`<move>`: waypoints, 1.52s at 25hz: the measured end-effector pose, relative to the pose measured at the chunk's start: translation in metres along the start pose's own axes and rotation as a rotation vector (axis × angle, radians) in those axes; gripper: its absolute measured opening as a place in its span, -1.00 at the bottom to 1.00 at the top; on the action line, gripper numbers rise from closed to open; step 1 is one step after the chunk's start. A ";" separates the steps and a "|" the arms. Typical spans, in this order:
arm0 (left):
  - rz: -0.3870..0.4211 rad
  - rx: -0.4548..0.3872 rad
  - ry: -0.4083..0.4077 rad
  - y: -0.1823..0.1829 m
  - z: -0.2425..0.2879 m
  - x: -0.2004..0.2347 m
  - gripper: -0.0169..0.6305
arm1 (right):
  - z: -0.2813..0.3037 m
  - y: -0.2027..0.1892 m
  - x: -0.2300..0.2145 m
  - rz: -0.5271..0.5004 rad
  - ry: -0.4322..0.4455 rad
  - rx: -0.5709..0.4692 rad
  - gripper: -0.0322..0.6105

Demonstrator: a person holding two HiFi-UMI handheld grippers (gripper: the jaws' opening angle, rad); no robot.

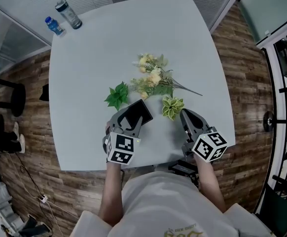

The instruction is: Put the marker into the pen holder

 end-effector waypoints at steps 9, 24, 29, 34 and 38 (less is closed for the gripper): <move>-0.019 -0.024 0.032 0.000 -0.003 0.002 -0.39 | -0.008 0.005 0.003 -0.012 -0.001 -0.023 -0.85; -0.119 -0.141 -0.007 0.023 -0.024 -0.009 -0.40 | -0.042 0.029 0.020 -0.068 -0.010 -0.097 -0.85; -0.193 -0.219 -0.066 0.035 -0.047 -0.019 -0.61 | -0.054 0.042 0.027 -0.093 -0.014 -0.134 -0.85; -0.190 -0.264 -0.052 0.038 -0.067 -0.020 -0.77 | -0.058 0.052 0.040 -0.118 0.005 -0.161 -0.85; -0.221 -0.328 -0.040 0.041 -0.085 -0.019 -0.88 | -0.061 0.058 0.052 -0.148 0.018 -0.176 -0.85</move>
Point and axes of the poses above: the fingertips, and each gripper's own axes: z forward along the fingers, x to its left, y out of its top, the point moved 5 cm from there along -z, backward along the fingers, and after that the axes turned 14 degrees about -z, right-handed, at the moved point
